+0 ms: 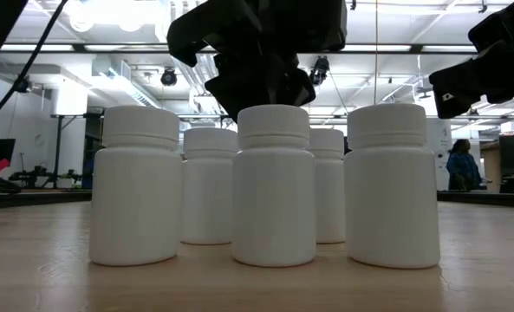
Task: Pick and place pill bottles into a basket
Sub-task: Put the white pill bottle into the blue bin
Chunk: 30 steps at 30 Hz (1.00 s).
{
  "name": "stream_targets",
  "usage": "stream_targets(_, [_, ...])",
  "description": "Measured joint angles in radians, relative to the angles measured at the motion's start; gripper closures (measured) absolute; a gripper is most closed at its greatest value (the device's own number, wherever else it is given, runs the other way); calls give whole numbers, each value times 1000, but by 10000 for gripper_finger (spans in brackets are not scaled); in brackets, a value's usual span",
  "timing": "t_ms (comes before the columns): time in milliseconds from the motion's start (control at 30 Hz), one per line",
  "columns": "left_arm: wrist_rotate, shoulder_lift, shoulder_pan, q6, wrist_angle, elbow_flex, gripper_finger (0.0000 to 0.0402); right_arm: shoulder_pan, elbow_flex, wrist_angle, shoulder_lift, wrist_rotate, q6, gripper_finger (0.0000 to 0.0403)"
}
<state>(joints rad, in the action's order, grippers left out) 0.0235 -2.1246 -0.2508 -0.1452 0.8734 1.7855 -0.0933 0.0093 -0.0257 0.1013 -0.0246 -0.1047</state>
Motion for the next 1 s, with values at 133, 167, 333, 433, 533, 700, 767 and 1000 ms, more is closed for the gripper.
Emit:
stream_targets(133, [0, 1, 0, -3, 2, 3, 259, 0, 0, 0, 0, 0, 0, 394])
stream_targets(167, [-1, 5, 0, -7, 1, 3, 259, 0, 0, 0, 0, 0, 0, 394])
stream_targets(333, [-3, 41, -1, -29, 12, 28, 259, 0, 0, 0, 1, 0, 0, 394])
stream_targets(433, [-12, 73, 0, -29, 67, 60, 259, 0, 0, 0, 1, 0, 0, 394])
stream_targets(533, [-64, 120, -1, -30, 115, 93, 259, 0, 0, 0, 2, 0, 1, 394])
stream_targets(700, [-199, 216, 6, -47, 131, 96, 259, 0, 1, -2, 11, 0, 4, 394])
stream_targets(767, [-234, 242, 19, -55, 132, 93, 259, 0, 1, -2, 12, 1, 3, 394])
stream_targets(1000, [-234, 249, 94, -114, 149, 89, 259, 0, 1, -2, 12, 1, 3, 394])
